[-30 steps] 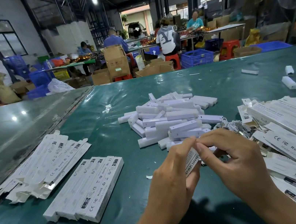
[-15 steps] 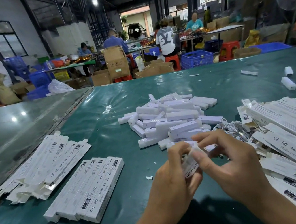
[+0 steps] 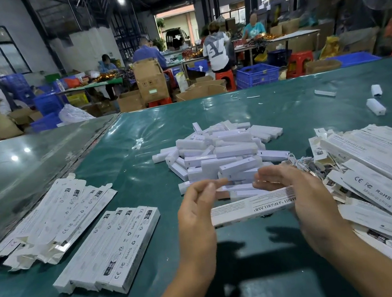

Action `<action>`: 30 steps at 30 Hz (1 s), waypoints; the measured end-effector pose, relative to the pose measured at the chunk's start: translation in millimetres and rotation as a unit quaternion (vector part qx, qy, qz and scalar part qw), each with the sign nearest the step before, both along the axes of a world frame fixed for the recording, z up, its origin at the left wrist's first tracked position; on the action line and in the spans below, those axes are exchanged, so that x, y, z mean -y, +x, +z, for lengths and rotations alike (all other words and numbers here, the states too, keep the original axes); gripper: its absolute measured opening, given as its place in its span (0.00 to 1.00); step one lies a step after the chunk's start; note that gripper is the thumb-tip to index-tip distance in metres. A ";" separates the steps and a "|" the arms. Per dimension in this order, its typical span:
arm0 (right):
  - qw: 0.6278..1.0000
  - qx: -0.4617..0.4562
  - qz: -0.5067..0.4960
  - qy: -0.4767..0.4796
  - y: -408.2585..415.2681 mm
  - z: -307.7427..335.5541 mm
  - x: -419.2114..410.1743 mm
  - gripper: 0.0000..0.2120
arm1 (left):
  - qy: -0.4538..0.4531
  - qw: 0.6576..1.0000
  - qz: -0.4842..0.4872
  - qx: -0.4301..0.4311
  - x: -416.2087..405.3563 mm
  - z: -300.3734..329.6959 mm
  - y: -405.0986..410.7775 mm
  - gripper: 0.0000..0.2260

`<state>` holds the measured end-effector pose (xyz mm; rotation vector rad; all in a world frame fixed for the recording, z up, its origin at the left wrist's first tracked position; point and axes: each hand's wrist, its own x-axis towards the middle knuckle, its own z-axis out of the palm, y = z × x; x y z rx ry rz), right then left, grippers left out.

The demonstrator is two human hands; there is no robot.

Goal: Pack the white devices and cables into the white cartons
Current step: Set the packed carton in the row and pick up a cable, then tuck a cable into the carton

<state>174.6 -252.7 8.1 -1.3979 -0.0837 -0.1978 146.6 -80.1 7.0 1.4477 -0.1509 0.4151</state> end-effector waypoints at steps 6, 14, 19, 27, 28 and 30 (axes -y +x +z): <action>0.992 -0.081 -0.074 -0.056 -0.6 -21.4 -16.2 0.14 | 0.015 0.999 0.035 0.005 9.8 0.6 -5.1 0.13; 0.986 -0.117 -0.055 -0.108 4.5 -20.7 -7.0 0.17 | 0.676 0.715 0.061 0.168 -8.1 0.4 -4.1 0.19; 0.978 -0.050 -0.056 -0.192 7.5 -19.9 -1.7 0.15 | 0.731 0.668 0.126 -0.056 -48.9 13.4 2.4 0.20; 0.972 -0.037 -0.064 -0.222 1.6 -10.7 -1.0 0.25 | 0.695 0.652 0.124 -0.278 -99.0 13.6 7.4 0.24; 0.971 -0.034 -0.066 -0.225 1.1 -10.7 -1.5 0.24 | 0.697 0.649 0.134 -0.273 -99.4 12.5 8.1 0.21; 0.968 -0.030 -0.073 -0.238 1.2 -11.5 0.0 0.21 | 0.698 0.648 0.157 -0.262 -98.6 10.8 10.0 0.17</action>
